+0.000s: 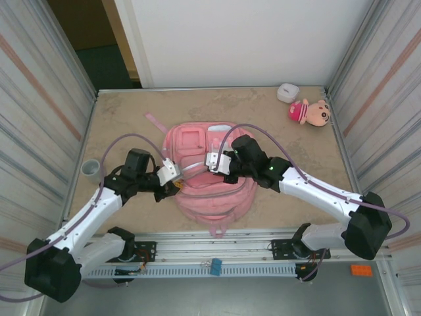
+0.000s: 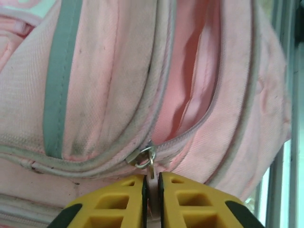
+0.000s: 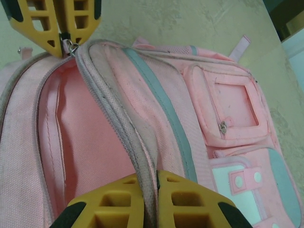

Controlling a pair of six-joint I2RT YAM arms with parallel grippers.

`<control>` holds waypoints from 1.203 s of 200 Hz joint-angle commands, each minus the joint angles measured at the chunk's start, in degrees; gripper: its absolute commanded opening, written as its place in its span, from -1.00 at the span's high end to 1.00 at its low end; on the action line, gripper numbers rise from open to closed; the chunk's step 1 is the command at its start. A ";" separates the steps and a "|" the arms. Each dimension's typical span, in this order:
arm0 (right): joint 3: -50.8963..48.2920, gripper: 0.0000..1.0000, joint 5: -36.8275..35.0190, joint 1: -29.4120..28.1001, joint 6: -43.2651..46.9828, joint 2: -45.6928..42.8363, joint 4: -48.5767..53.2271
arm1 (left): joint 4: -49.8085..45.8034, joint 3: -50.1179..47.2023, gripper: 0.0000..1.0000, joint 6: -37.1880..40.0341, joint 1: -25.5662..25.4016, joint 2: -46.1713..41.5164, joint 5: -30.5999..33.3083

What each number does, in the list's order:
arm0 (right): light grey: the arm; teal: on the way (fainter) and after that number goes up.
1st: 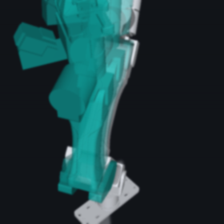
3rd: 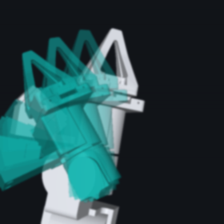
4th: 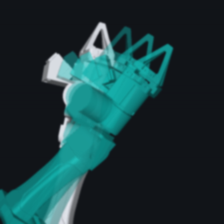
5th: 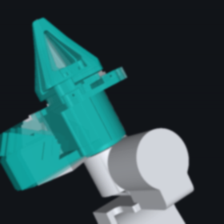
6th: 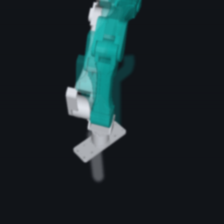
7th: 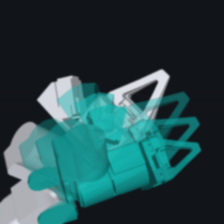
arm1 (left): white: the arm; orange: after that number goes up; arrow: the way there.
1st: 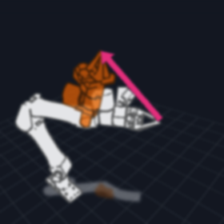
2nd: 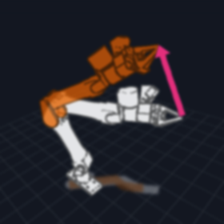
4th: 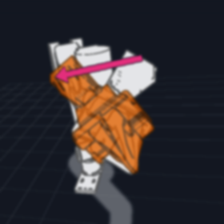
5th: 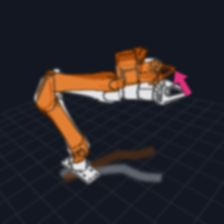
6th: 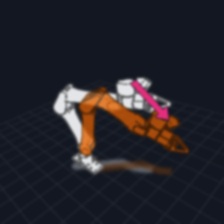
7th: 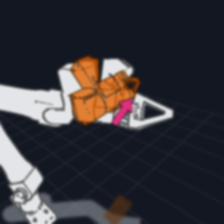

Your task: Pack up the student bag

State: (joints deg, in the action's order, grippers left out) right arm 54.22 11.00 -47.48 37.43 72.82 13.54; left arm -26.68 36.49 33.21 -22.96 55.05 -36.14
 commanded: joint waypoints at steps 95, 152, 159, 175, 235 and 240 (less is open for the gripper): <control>-0.63 1.00 0.89 0.59 -6.73 -3.14 -5.64 | 3.73 -1.95 0.98 -10.85 -2.56 -5.21 -2.62; -2.05 0.82 1.74 -0.24 -9.53 -2.83 -5.07 | 12.19 -2.37 1.00 -30.75 -15.22 -6.84 7.37; -1.86 0.49 1.65 -0.11 -11.47 -3.83 -3.66 | 13.07 -3.33 1.00 -32.58 -15.27 -7.75 9.21; -0.57 -0.02 2.26 1.80 -20.11 -6.62 0.61 | 12.78 -5.20 1.00 -34.69 -15.28 -9.88 14.42; 4.25 -0.15 10.16 7.92 -86.20 -14.26 19.82 | 11.00 -6.96 1.00 -36.09 -15.27 -11.40 17.96; 1.92 -0.15 11.23 7.18 -91.39 -15.07 16.83 | 10.79 -6.88 1.00 -36.20 -15.30 -11.01 17.86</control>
State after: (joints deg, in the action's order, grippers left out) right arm 61.63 15.18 -38.63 -18.61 60.80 27.62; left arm -18.09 29.98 -0.67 -38.39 43.70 -20.64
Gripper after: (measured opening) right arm 0.577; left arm 0.057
